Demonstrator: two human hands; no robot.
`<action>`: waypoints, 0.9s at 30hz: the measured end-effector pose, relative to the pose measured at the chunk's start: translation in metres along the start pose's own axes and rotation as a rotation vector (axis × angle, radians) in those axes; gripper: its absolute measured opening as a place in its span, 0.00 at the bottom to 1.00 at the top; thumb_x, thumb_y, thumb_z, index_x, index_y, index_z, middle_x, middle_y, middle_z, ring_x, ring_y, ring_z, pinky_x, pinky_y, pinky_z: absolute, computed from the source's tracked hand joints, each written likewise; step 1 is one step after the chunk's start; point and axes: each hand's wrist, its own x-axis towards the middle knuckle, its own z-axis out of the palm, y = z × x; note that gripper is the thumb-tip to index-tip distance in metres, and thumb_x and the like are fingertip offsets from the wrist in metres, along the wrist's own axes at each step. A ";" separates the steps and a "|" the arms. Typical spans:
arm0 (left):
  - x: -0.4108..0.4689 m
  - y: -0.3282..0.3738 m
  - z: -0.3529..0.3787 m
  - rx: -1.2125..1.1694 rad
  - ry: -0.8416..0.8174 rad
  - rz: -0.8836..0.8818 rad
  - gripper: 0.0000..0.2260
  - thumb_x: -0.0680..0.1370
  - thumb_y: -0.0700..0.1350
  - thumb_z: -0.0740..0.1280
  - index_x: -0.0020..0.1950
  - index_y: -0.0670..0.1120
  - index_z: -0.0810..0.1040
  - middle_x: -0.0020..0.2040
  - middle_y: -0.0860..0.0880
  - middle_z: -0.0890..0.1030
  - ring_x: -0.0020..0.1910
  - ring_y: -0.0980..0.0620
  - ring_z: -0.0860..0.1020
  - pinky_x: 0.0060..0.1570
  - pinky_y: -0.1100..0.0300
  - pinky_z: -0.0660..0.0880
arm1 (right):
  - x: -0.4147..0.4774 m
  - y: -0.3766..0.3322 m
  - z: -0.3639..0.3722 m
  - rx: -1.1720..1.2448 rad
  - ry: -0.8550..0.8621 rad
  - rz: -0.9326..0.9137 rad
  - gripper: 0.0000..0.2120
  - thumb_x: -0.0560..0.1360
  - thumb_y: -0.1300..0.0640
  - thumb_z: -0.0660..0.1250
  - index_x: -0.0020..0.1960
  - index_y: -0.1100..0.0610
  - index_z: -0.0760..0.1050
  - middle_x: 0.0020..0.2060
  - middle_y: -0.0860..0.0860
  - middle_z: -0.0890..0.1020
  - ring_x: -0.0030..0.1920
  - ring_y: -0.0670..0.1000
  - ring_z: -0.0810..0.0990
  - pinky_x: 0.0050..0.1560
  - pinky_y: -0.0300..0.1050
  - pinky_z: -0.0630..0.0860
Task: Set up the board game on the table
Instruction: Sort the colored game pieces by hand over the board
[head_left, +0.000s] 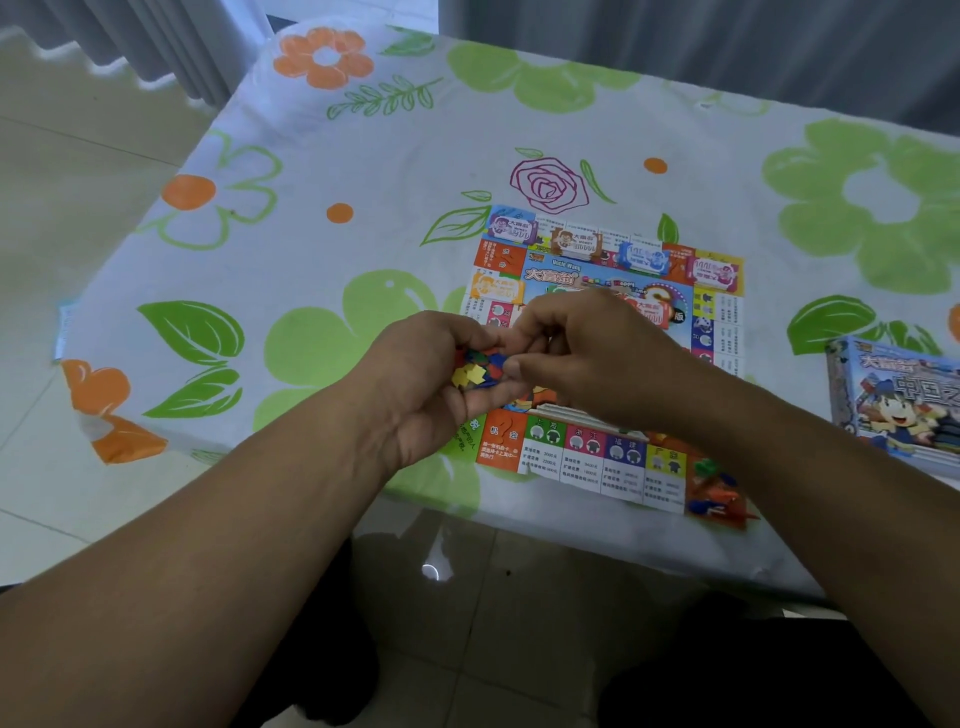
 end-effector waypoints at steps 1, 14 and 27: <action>0.000 -0.001 0.000 0.006 -0.002 -0.005 0.15 0.80 0.33 0.57 0.60 0.29 0.78 0.57 0.34 0.83 0.45 0.44 0.82 0.44 0.52 0.84 | -0.001 0.001 0.000 0.008 -0.014 0.011 0.02 0.75 0.58 0.74 0.46 0.53 0.81 0.33 0.42 0.81 0.34 0.39 0.79 0.38 0.39 0.73; 0.001 -0.003 0.005 0.045 -0.010 -0.029 0.13 0.80 0.34 0.59 0.59 0.30 0.79 0.52 0.34 0.83 0.44 0.43 0.81 0.46 0.51 0.83 | -0.006 0.000 -0.011 0.073 -0.043 0.112 0.04 0.74 0.61 0.75 0.45 0.57 0.80 0.34 0.47 0.82 0.32 0.39 0.78 0.36 0.38 0.77; 0.000 0.007 -0.005 -0.092 0.105 0.065 0.10 0.80 0.34 0.58 0.53 0.34 0.78 0.41 0.39 0.85 0.43 0.42 0.84 0.42 0.54 0.84 | 0.013 0.019 -0.009 0.081 0.072 0.234 0.02 0.75 0.64 0.73 0.46 0.60 0.80 0.35 0.55 0.83 0.35 0.50 0.84 0.39 0.51 0.84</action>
